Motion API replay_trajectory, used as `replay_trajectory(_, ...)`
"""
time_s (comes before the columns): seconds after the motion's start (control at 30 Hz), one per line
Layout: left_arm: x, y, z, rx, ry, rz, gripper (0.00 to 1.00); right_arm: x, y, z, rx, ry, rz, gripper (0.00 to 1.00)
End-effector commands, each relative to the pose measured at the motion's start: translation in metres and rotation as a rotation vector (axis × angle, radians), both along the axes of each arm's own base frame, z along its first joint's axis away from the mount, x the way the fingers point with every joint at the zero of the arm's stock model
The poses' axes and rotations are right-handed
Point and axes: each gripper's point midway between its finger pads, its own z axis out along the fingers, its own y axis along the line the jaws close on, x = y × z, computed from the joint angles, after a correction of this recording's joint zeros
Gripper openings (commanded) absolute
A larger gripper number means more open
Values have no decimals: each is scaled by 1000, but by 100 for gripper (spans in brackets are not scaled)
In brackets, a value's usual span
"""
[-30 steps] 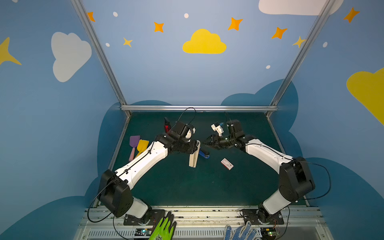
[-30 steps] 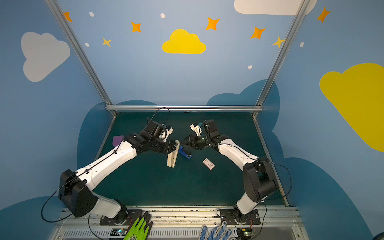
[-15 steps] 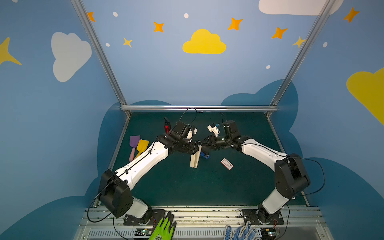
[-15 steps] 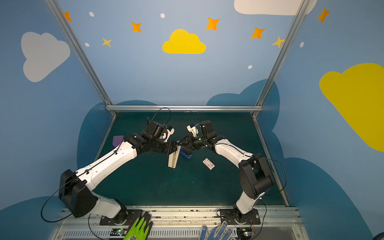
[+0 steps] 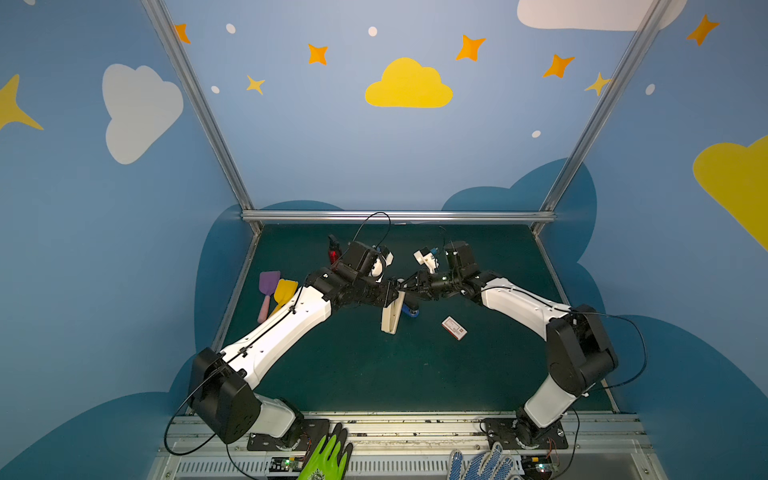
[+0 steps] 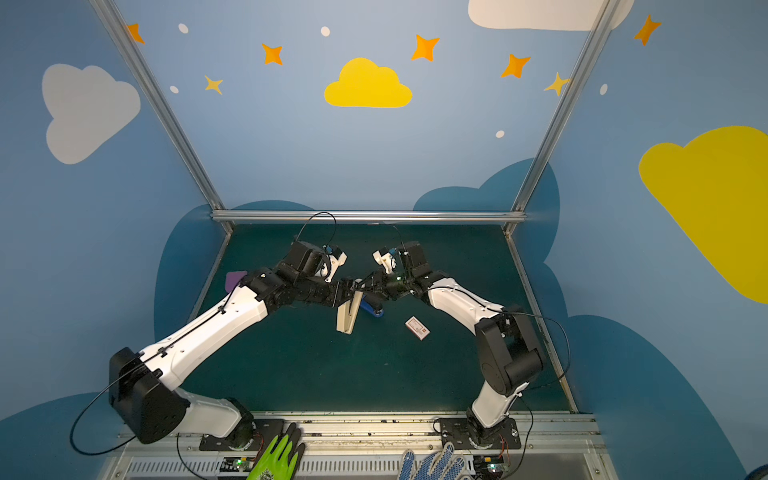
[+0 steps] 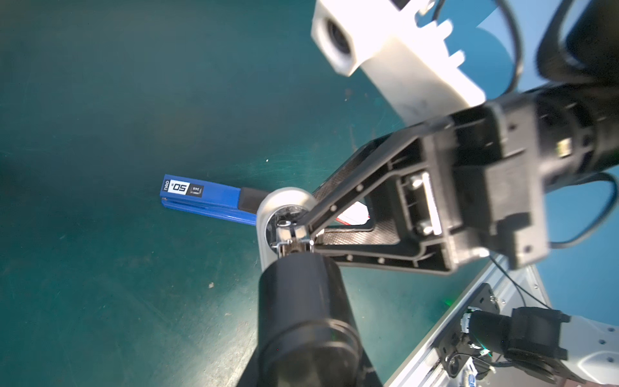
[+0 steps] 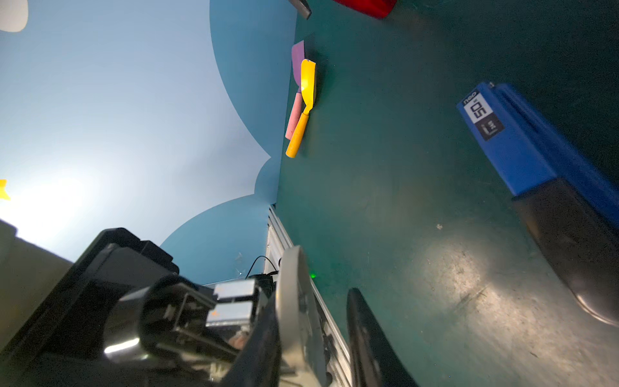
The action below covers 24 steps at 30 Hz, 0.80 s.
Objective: Load the staples into the stapler
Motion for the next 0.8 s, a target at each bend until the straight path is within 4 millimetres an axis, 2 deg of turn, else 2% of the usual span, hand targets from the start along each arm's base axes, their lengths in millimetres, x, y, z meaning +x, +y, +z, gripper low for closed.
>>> replay_trajectory(0.0, 0, -9, 24, -81, -53, -20, 4, 2, 6, 4, 27, -13, 15, 28)
replay_trajectory(0.07, 1, -10, 24, -86, -55, -20, 4, 2, 9, 7, 49, -13, 20, 24)
replay_trajectory(0.23, 2, -9, 20, -76, -48, -5, 4, 4, 9, 6, 51, -9, 19, 0)
replay_trajectory(0.47, 5, 9, 30, -66, -120, 78, 4, 26, -9, 4, 73, 13, -64, 0)
replay_trajectory(0.6, 3, 16, 45, -89, -166, 110, 4, 44, -20, 8, 89, 11, -119, 0)
replay_trajectory(0.77, 2, 35, 66, -108, -260, 191, 4, 69, -38, 19, 132, 12, -200, 0)
